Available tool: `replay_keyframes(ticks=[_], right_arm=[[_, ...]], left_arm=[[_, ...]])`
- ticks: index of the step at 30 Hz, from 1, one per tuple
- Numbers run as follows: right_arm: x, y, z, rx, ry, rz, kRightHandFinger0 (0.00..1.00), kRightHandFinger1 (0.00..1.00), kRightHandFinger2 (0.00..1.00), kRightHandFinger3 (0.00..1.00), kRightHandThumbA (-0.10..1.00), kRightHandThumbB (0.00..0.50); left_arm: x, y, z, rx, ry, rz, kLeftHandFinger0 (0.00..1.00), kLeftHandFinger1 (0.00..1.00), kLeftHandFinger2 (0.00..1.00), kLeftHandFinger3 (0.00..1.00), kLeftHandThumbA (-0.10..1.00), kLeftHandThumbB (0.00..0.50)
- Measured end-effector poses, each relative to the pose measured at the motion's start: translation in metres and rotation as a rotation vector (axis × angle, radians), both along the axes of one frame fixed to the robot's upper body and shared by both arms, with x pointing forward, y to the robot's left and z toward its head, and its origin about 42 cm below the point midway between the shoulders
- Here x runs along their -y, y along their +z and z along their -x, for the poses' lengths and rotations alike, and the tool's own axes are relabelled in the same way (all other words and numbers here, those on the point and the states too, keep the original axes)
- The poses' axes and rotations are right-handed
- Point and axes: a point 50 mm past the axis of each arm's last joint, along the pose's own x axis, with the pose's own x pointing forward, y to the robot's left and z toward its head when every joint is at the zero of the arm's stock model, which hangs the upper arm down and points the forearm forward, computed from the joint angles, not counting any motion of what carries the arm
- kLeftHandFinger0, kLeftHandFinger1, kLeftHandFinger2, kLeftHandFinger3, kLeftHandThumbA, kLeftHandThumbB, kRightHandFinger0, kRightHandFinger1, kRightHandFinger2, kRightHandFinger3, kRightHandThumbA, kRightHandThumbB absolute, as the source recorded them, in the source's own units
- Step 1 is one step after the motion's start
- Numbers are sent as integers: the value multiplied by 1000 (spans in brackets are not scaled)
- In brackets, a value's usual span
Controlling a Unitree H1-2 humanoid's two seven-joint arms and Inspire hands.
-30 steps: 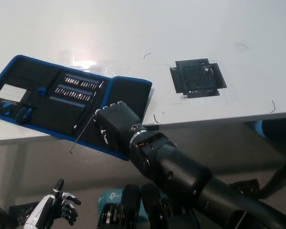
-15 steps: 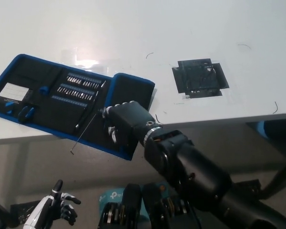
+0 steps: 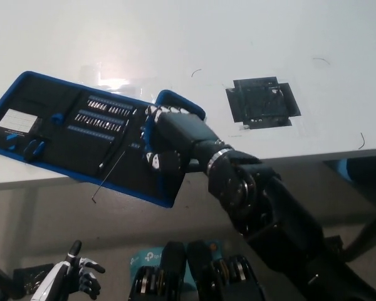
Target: The robot uses its right hand to lift an edge of the toolkit kept in middle of the desk and make one fold in it
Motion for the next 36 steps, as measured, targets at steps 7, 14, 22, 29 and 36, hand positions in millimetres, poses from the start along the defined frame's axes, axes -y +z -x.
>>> replay_keyframes(ticks=[7,14,22,29,36], right_arm=[[23,22,10,35,7,-123,1000,1000,1000,1000,492,464],[110,18,23,48,-75,-279,1000,1000,1000,1000,225,291],[207,-45,65,-27,-272,-434,581,878,1000,1000,-10,210],[260,-103,94,-93,-438,-494,564,734,921,962,-23,225],[300,-148,118,-127,-576,-553,604,688,762,915,-100,211]], left_arm=[[0,-1,1,-2,1,0,410,356,337,444,1000,500],[-3,-3,5,-10,14,1,382,337,313,416,1000,500],[-2,-4,6,-10,27,12,366,342,325,425,1000,500],[-4,-3,6,-7,34,11,350,335,312,397,1000,500],[-7,-2,6,-4,45,12,315,314,297,401,1000,500]])
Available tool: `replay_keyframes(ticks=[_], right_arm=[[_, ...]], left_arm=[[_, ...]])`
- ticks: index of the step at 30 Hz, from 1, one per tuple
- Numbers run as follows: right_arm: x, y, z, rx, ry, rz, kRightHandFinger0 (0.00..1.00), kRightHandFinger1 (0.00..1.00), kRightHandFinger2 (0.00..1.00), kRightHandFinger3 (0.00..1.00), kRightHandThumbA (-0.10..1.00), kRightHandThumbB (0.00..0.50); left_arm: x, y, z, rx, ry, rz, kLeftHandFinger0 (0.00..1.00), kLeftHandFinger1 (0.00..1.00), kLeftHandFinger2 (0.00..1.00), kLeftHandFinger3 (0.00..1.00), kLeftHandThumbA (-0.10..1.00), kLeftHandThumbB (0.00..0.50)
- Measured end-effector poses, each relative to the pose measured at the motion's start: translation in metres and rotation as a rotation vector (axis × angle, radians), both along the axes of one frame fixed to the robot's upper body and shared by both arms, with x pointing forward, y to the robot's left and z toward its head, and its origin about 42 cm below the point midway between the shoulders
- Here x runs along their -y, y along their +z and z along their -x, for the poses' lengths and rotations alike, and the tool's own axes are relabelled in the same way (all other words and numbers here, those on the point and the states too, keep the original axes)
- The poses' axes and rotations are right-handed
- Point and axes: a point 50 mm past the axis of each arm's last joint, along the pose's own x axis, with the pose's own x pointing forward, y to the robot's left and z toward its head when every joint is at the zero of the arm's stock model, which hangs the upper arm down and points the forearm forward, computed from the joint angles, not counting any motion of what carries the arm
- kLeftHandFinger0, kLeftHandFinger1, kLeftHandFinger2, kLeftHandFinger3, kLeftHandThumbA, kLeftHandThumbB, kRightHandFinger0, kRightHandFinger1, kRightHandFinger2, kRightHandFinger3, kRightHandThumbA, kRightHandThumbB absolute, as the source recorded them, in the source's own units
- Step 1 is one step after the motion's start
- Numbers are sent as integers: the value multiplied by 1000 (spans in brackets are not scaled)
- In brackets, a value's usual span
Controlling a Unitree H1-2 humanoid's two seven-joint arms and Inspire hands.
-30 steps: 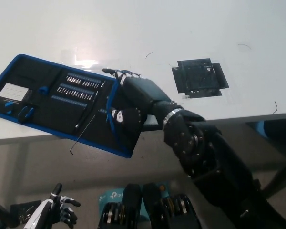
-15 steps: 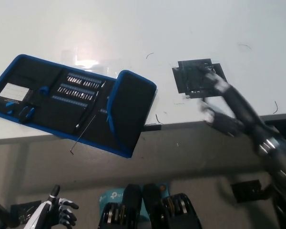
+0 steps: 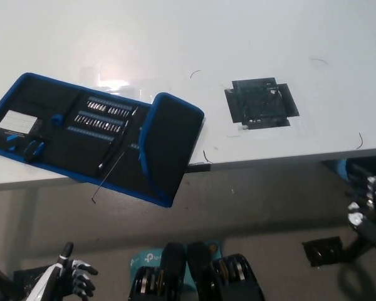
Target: The robot uses its right hand to lift an edge of the toolkit kept in middle of the desk and make one fold in it
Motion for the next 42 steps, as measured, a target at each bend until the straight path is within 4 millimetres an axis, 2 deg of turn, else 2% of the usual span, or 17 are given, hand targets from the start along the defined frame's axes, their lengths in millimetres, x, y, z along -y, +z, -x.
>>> replay_keyframes(ticks=[2,3,4,5,6,7,10,11,13,17,19,20,24,28,32,34,42], right_arm=[[7,-11,4,-9,-29,-16,611,659,716,895,-100,208],[9,-15,5,-8,-41,-24,520,567,658,874,-100,215],[12,-22,7,-13,-57,-35,505,562,654,871,-100,208],[14,-27,8,-13,-74,-46,503,534,615,914,-100,209],[16,-34,10,-22,-96,-54,477,497,577,943,-100,213],[17,-40,12,-33,-112,-59,451,466,539,934,-100,211],[16,-52,20,-56,-138,-75,407,423,507,901,-100,207],[16,-53,21,-59,-141,-77,338,367,483,857,-100,221],[17,-55,23,-67,-150,-81,305,346,480,852,-100,202],[22,-54,23,-88,-191,-103,354,390,507,872,-100,183],[24,-54,24,-106,-208,-118,333,381,504,870,-100,190],[25,-55,24,-118,-218,-127,348,392,508,853,-66,200],[27,-56,24,-151,-238,-145,365,402,516,847,-57,192],[29,-54,23,-168,-247,-149,358,404,531,817,-60,191],[30,-53,22,-181,-239,-134,379,415,523,808,-59,181],[30,-53,22,-190,-231,-123,371,404,499,791,-67,184],[26,-51,15,-203,-211,-106,288,330,432,771,-81,190]], left_arm=[[0,0,0,-1,1,0,329,315,301,402,1000,500],[0,0,0,-1,2,-1,326,315,301,403,1000,500],[-1,0,0,-1,3,-1,322,318,305,410,1000,500],[-1,0,0,0,3,-1,312,308,301,394,1000,500],[-1,0,0,1,3,-1,345,330,316,391,1000,500],[-1,0,0,2,3,-1,343,324,302,393,1000,500],[-1,0,0,4,3,-4,336,311,294,395,1000,500],[-1,0,0,5,2,-5,352,329,308,394,1000,500],[-1,0,0,6,2,-5,344,324,297,396,1000,500],[-1,0,1,6,4,-5,361,324,321,409,1000,500],[-2,0,2,5,6,-5,343,307,302,409,1000,500],[-2,0,2,6,6,-5,336,304,291,400,1000,500],[-2,0,2,12,6,-5,310,304,288,393,1000,500],[-2,0,2,16,8,-5,344,317,313,383,1000,500],[-3,0,2,18,9,-5,281,293,285,397,1000,500],[-2,0,2,18,10,-5,264,286,279,393,1000,500],[-2,0,3,15,12,-3,313,306,297,415,1000,500]])
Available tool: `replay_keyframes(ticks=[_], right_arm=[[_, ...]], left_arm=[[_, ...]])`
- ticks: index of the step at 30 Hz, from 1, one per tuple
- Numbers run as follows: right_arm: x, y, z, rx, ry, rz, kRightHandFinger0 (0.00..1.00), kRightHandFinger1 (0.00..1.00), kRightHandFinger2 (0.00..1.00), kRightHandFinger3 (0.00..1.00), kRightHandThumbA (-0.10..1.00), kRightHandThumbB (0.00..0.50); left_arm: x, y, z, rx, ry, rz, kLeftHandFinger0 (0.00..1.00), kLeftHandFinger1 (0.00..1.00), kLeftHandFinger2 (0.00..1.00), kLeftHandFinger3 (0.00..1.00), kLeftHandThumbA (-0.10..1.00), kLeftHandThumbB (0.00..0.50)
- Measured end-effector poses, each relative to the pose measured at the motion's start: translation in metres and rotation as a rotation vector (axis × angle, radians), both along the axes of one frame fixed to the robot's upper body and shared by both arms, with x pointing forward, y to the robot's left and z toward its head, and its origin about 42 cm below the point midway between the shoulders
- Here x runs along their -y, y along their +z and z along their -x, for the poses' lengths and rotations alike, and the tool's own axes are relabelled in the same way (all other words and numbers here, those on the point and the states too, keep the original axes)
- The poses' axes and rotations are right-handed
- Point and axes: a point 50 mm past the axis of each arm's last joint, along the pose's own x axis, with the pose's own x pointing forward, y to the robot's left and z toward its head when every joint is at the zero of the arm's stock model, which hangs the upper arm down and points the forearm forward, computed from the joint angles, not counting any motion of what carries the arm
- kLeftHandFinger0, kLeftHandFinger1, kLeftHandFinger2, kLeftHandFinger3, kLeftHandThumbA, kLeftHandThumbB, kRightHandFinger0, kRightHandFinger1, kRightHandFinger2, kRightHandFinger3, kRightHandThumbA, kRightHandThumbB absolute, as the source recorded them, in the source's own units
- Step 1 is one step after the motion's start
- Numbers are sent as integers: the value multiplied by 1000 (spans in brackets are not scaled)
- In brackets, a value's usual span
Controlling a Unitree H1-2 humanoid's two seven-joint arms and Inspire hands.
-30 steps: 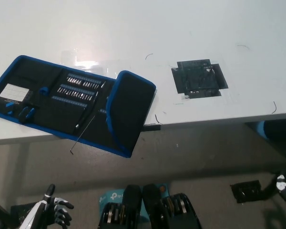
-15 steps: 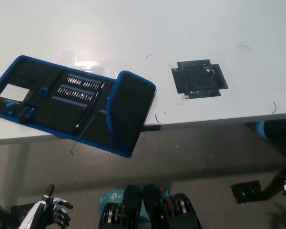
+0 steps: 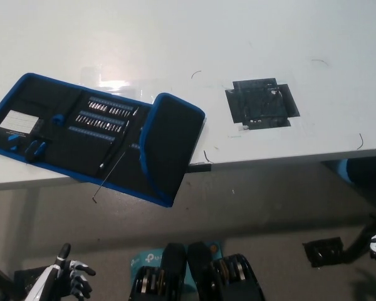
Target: The robot uses its right hand to lift an edge of the toolkit kept in middle of the desk and make one fold in it
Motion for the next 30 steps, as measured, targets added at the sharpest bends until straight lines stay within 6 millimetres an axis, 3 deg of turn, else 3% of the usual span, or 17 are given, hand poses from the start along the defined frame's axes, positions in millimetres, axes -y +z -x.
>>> replay_keyframes(ticks=[19,26,30], right_arm=[[0,1,-2,-25,3,22,307,345,447,746,-74,169],[0,1,-3,-31,18,47,335,360,453,739,-36,169],[0,1,-3,-33,20,55,322,345,440,741,-35,173]], left_arm=[[0,1,-1,4,-1,-1,256,270,258,386,1000,500],[0,1,-1,2,-1,-1,330,309,294,412,1000,500],[0,1,-1,2,-1,-2,281,288,284,411,1000,500]])
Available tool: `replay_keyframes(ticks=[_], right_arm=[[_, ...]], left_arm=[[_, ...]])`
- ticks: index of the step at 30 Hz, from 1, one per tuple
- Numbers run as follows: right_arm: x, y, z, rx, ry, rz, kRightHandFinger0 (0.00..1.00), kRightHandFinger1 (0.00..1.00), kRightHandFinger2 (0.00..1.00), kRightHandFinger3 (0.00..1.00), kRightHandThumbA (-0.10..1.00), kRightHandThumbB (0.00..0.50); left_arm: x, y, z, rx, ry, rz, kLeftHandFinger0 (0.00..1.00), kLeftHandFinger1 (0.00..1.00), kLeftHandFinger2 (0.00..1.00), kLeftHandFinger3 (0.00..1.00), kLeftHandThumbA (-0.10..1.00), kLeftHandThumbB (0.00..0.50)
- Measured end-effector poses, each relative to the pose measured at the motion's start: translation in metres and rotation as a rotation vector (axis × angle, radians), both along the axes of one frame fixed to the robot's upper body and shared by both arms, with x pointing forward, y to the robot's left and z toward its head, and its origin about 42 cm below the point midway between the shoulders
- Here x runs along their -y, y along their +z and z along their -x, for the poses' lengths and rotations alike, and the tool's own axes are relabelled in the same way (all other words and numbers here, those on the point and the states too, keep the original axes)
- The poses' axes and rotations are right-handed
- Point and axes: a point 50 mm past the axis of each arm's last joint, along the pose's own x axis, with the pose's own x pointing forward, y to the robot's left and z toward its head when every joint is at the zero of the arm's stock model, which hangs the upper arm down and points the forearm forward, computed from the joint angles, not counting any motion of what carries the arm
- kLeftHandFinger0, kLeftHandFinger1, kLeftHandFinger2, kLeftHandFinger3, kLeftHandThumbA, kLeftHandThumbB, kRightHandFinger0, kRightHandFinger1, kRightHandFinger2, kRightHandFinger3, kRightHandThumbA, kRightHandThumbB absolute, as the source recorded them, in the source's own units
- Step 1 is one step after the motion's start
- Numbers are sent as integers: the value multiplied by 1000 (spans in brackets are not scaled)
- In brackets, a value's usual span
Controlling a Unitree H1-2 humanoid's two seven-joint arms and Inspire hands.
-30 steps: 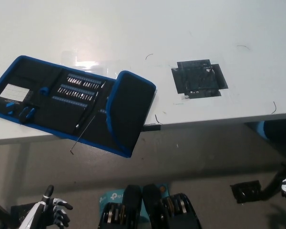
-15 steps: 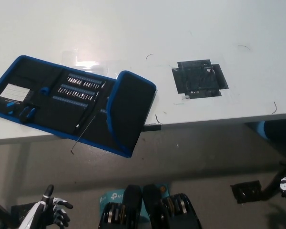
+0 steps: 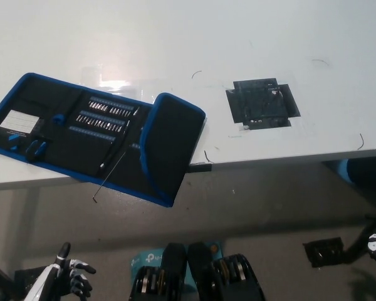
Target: The robot uses its right hand to lift an edge of the toolkit kept in middle of the desk and make one fold in it
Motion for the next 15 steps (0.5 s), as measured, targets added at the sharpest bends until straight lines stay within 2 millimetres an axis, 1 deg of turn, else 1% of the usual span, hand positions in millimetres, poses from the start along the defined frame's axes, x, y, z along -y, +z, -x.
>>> replay_keyframes(ticks=[2,8,12,15], right_arm=[[0,0,0,0,1,0,318,341,434,736,-39,175],[0,0,0,1,0,0,310,334,432,741,-46,177],[0,1,-1,4,0,1,337,360,453,733,-41,176],[-1,2,-2,7,0,1,325,353,453,734,-35,177]], left_arm=[[0,0,0,0,0,0,294,304,295,411,1000,500],[0,0,0,1,0,-1,305,296,291,415,1000,500],[0,0,0,2,-1,-2,287,281,279,400,1000,500],[0,0,0,2,-1,-2,316,297,293,410,1000,500]])
